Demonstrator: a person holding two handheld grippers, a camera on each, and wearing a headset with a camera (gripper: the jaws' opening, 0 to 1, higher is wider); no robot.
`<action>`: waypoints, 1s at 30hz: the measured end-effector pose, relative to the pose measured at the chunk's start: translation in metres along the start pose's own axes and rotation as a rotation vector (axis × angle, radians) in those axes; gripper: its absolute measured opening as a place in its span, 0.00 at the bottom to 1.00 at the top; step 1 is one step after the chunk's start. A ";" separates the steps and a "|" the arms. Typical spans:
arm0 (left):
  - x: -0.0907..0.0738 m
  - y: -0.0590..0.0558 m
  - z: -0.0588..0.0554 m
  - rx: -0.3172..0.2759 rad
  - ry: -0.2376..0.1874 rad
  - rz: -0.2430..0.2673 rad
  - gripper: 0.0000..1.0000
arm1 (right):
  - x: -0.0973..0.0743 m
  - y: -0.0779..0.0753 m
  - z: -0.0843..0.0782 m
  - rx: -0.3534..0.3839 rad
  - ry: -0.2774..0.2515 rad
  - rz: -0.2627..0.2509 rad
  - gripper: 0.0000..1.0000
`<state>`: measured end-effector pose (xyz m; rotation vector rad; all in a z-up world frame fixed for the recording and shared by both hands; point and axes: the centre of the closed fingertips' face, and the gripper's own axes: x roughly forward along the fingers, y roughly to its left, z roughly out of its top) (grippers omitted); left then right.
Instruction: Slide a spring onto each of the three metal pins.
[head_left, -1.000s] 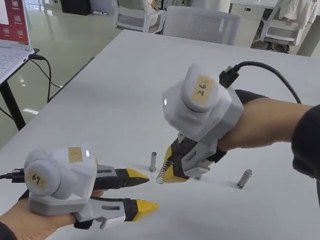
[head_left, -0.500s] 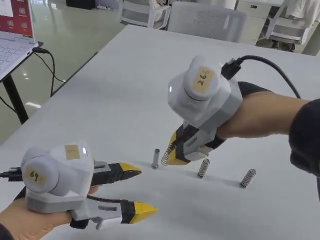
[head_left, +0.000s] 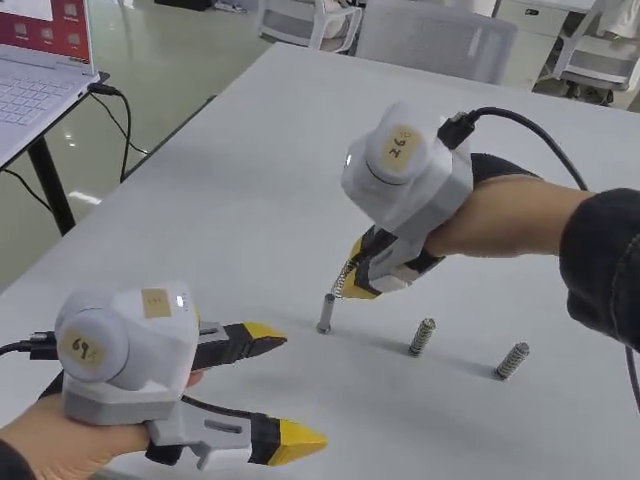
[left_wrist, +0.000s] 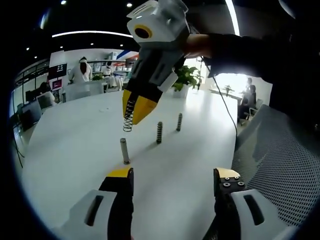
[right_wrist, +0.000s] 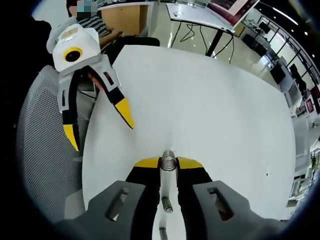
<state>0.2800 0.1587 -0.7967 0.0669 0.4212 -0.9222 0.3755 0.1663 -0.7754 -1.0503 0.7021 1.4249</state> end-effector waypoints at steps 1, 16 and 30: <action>0.000 0.000 0.000 -0.002 0.000 0.000 0.64 | 0.002 0.000 0.000 0.001 0.000 0.003 0.13; 0.000 0.000 -0.002 -0.016 0.002 0.006 0.65 | 0.017 -0.005 -0.005 -0.006 0.031 0.026 0.13; -0.003 0.004 -0.004 -0.027 0.004 0.014 0.64 | 0.027 -0.006 -0.008 -0.003 0.051 0.044 0.13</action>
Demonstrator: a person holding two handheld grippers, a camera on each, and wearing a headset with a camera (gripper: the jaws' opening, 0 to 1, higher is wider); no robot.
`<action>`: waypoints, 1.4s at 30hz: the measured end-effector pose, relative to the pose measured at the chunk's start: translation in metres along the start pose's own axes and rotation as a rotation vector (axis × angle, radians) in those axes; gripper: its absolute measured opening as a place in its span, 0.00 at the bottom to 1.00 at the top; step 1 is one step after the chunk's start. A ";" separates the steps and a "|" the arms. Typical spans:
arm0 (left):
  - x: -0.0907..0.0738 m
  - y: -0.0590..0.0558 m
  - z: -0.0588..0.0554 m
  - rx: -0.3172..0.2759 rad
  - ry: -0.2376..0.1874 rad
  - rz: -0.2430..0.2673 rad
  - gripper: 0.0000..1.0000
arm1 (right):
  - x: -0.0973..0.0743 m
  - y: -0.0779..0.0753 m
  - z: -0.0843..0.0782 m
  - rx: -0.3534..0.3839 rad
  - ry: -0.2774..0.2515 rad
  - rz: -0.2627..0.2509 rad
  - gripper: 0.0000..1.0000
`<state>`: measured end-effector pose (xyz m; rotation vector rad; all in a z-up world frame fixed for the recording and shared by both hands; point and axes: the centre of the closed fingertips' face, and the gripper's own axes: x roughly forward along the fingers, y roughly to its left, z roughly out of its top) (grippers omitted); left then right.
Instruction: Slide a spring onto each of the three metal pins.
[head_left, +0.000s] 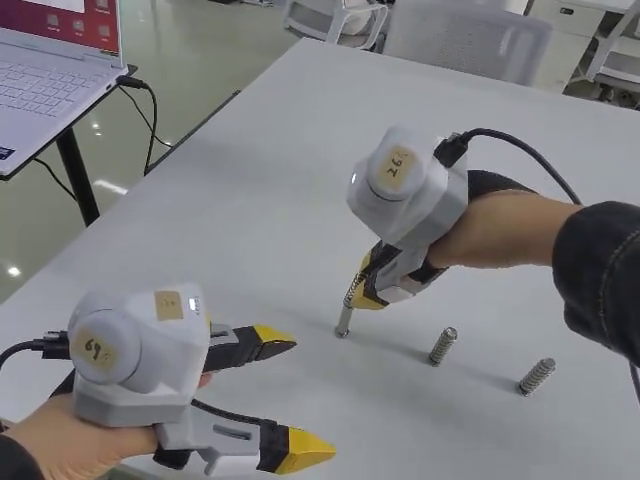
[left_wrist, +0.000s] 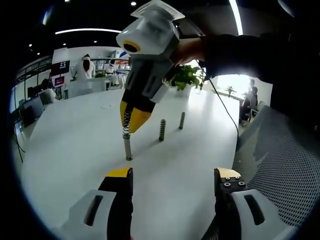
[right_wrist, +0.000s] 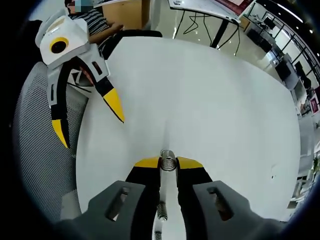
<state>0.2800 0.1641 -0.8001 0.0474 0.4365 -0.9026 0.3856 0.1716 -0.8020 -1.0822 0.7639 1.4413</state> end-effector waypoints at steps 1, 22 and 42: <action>0.000 0.000 0.000 -0.001 0.000 0.000 0.64 | 0.002 0.000 -0.001 0.001 0.004 0.004 0.13; 0.002 0.005 -0.009 -0.027 0.011 0.006 0.63 | 0.034 0.006 -0.011 -0.005 0.076 0.068 0.13; 0.005 0.009 -0.013 -0.047 0.015 0.014 0.62 | 0.050 0.015 -0.021 -0.001 0.095 0.095 0.14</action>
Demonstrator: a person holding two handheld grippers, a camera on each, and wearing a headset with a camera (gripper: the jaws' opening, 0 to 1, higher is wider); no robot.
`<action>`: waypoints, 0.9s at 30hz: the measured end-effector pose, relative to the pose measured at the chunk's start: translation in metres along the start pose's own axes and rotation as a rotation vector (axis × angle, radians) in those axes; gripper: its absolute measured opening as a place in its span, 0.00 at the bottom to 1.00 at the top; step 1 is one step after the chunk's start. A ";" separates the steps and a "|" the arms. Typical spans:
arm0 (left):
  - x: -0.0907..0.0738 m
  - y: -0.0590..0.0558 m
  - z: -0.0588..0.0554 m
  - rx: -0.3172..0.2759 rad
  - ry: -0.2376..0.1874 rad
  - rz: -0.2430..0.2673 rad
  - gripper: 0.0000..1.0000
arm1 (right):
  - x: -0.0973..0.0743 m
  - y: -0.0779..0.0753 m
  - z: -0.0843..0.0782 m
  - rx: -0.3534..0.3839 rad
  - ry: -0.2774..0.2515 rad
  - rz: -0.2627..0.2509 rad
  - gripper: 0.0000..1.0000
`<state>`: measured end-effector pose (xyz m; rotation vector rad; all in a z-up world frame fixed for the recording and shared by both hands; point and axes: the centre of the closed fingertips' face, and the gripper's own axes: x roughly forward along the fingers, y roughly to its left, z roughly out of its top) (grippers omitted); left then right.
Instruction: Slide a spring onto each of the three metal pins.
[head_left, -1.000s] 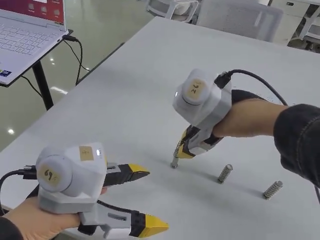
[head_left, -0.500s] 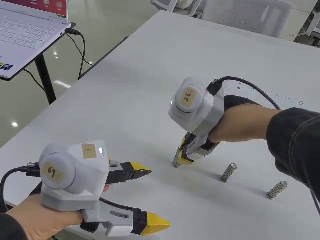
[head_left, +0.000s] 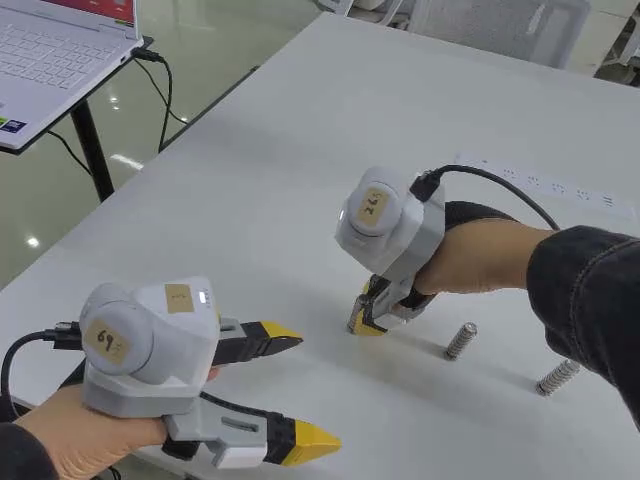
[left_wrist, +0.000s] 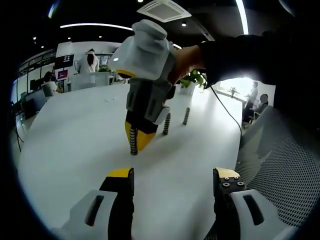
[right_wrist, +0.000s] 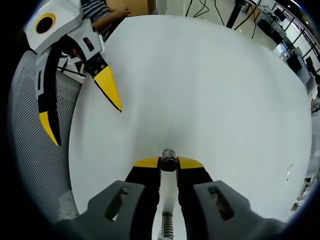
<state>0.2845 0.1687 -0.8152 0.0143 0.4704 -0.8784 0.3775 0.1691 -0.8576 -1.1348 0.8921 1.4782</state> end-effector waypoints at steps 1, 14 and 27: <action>0.000 0.000 0.000 0.000 0.000 0.000 0.62 | 0.000 0.000 0.000 0.002 -0.001 0.000 0.15; 0.001 -0.002 0.002 0.009 0.007 -0.003 0.62 | -0.010 0.002 -0.010 0.058 -0.050 0.008 0.30; 0.004 -0.001 0.008 0.033 0.018 -0.007 0.62 | -0.027 -0.001 -0.029 0.127 -0.114 -0.022 0.48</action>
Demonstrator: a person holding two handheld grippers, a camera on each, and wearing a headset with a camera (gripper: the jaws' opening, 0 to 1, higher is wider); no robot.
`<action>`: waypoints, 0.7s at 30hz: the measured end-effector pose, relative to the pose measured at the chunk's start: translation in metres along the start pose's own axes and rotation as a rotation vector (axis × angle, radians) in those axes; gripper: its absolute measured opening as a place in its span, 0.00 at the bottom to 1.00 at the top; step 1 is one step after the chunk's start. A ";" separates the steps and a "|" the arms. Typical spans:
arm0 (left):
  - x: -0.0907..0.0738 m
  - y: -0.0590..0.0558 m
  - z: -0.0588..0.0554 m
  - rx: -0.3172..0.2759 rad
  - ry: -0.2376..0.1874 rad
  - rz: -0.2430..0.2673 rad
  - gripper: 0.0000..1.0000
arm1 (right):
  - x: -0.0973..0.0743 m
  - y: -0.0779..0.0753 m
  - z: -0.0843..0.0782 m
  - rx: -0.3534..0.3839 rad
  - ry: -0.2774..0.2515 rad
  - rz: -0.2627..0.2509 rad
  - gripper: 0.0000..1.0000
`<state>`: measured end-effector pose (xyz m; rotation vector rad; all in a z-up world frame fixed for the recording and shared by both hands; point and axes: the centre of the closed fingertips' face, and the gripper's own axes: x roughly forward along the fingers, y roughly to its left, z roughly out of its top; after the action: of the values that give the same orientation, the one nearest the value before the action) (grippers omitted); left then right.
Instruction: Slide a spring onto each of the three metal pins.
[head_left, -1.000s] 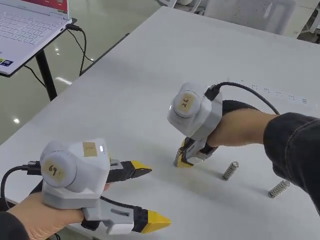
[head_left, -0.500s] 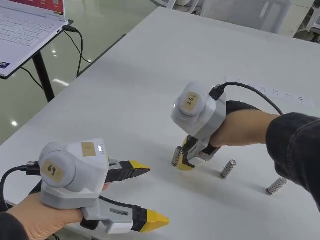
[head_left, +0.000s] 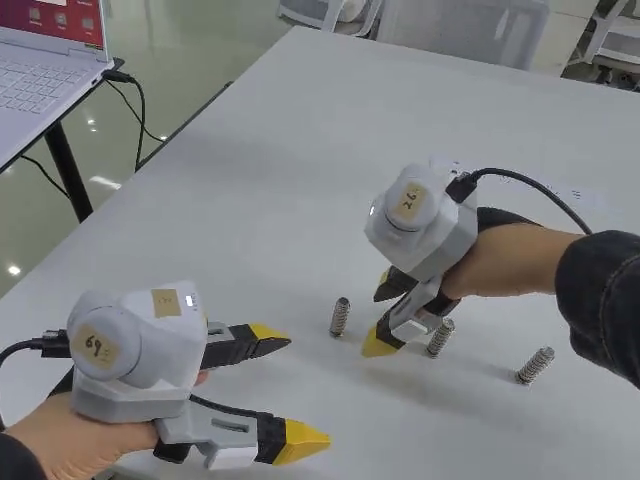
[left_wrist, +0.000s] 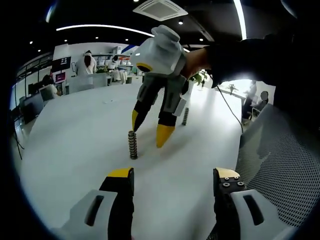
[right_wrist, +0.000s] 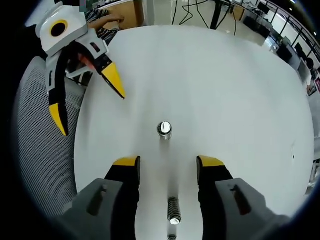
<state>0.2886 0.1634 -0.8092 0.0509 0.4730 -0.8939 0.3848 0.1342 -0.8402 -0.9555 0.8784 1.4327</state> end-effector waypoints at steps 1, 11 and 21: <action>0.000 0.000 0.001 0.003 0.002 -0.002 0.63 | -0.002 0.000 -0.001 0.006 -0.007 -0.004 0.49; 0.001 0.001 0.003 0.019 0.017 -0.002 0.63 | -0.016 -0.005 -0.016 0.058 -0.077 -0.044 0.66; 0.003 0.005 0.001 0.021 0.032 0.003 0.64 | -0.034 -0.012 -0.027 0.112 -0.168 -0.117 0.78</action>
<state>0.2944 0.1641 -0.8099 0.0851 0.4929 -0.8960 0.3991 0.0968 -0.8193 -0.7783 0.7581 1.3288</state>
